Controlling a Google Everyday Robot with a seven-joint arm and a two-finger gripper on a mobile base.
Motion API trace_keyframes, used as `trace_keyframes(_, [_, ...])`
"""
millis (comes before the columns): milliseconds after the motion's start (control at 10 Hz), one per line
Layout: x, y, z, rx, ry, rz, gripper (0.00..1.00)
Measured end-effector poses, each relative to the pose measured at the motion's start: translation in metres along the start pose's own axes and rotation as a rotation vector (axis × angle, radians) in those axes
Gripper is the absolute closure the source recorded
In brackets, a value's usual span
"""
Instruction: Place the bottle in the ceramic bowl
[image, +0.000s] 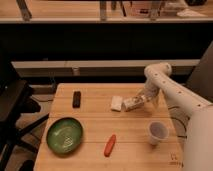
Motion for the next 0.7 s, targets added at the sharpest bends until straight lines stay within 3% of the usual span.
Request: trace_keyframes(700, [0.002, -0.002, 0.017, 0.006, -0.027, 0.01, 0.2])
